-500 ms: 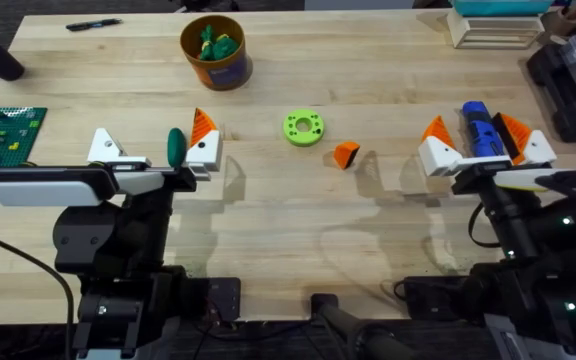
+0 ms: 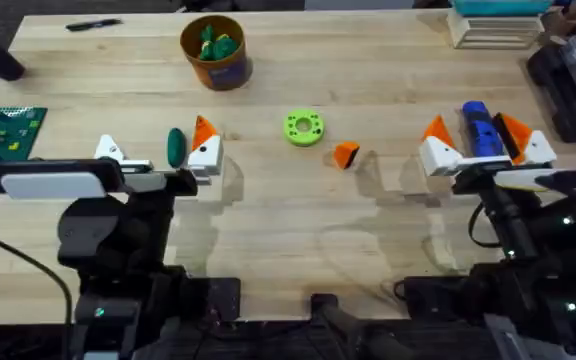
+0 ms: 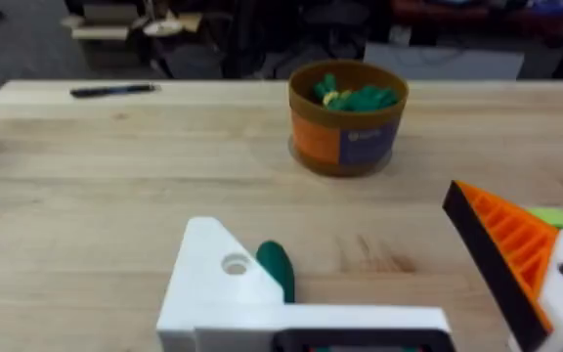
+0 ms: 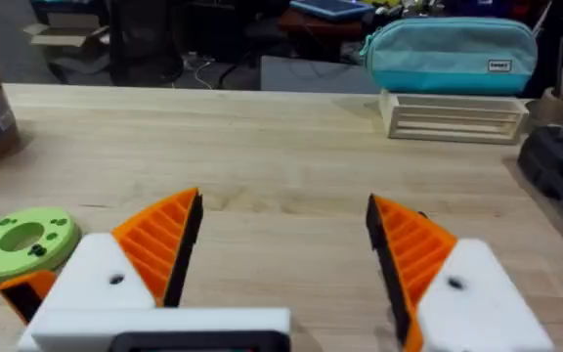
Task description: Pick up the gripper from the table and insert it into the empty holder that is missing its gripper. Then pick up a screw, insert it into the mounting hole, and use the screwdriver to tighten it. Finally, clean up the table by picking up the vegetable and placing it into the bucket.
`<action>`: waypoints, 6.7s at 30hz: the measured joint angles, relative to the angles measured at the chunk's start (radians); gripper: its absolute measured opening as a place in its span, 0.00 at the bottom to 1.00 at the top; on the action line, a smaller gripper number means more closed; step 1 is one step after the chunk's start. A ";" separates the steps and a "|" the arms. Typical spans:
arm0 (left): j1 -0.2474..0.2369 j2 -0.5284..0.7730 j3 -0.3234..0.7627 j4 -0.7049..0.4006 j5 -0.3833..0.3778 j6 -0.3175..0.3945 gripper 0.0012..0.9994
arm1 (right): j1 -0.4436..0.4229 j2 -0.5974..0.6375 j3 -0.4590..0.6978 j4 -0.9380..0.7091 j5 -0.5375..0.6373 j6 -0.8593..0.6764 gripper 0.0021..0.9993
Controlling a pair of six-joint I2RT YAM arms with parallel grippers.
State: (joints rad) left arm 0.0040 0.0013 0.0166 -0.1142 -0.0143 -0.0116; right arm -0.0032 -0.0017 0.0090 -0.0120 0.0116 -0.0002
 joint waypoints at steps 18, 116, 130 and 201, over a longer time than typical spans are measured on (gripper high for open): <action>0.000 0.898 0.962 -0.701 -0.010 0.000 0.99 | 0.000 0.789 0.851 -0.626 0.002 0.000 0.99; 0.142 0.543 1.014 -0.635 0.628 0.118 0.99 | 0.000 1.125 1.069 -0.781 0.003 0.000 0.99; 0.142 0.304 0.498 -0.391 0.699 0.117 0.99 | 0.000 1.125 1.069 -0.781 0.003 0.000 0.99; 0.109 0.004 0.002 0.007 0.983 -0.120 0.99 | 0.495 1.557 1.239 -0.886 -0.133 -0.008 0.99</action>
State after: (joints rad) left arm 0.1135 0.0055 0.0189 -0.1074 0.9691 -0.1318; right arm 0.4915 1.5549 1.2476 -0.8978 -0.1215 -0.0078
